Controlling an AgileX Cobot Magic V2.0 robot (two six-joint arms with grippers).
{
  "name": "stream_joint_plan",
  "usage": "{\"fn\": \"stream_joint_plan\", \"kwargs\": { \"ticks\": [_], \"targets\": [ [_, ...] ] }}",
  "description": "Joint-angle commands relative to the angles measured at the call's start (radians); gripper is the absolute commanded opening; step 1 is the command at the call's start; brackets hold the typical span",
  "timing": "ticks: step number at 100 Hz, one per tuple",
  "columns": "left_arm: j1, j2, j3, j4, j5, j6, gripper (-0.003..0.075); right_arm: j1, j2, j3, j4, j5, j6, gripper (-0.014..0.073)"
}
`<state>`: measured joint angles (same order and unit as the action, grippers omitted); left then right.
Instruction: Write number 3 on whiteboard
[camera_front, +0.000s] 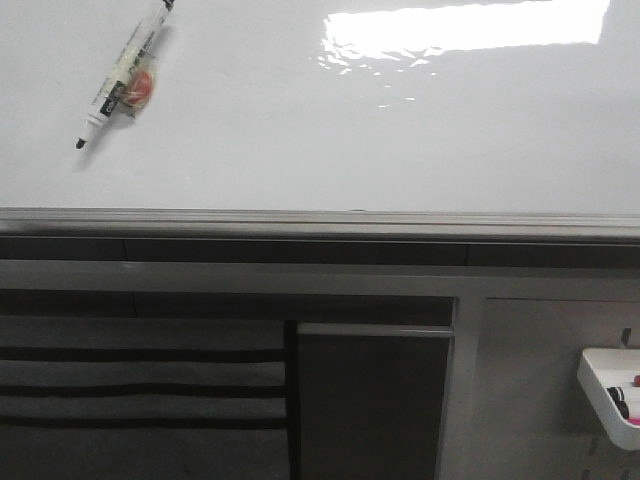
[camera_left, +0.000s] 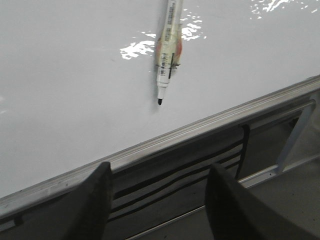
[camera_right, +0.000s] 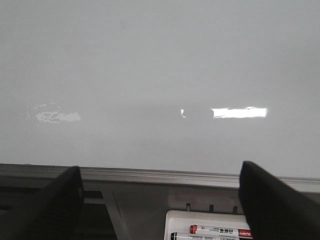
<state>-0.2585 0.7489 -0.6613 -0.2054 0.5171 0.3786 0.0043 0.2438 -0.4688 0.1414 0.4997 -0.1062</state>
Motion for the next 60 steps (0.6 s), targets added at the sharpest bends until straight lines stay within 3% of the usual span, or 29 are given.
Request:
{"fn": "stream_joint_plan", "kwargs": {
  "ticks": [1, 33, 60],
  "targets": [
    [-0.034, 0.086, -0.051, -0.009, -0.132, 0.001, 0.0367, -0.006, 0.021, -0.037, 0.007, -0.072, -0.007, 0.057],
    [-0.11, 0.395, -0.147, -0.009, -0.285, 0.001, 0.0367, -0.006, 0.021, -0.037, 0.008, -0.068, -0.007, 0.057],
    [-0.115, 0.567, -0.21, 0.027, -0.417, 0.001, 0.0367, -0.006, 0.021, -0.037, 0.008, -0.068, -0.007, 0.057]
  ]
}}
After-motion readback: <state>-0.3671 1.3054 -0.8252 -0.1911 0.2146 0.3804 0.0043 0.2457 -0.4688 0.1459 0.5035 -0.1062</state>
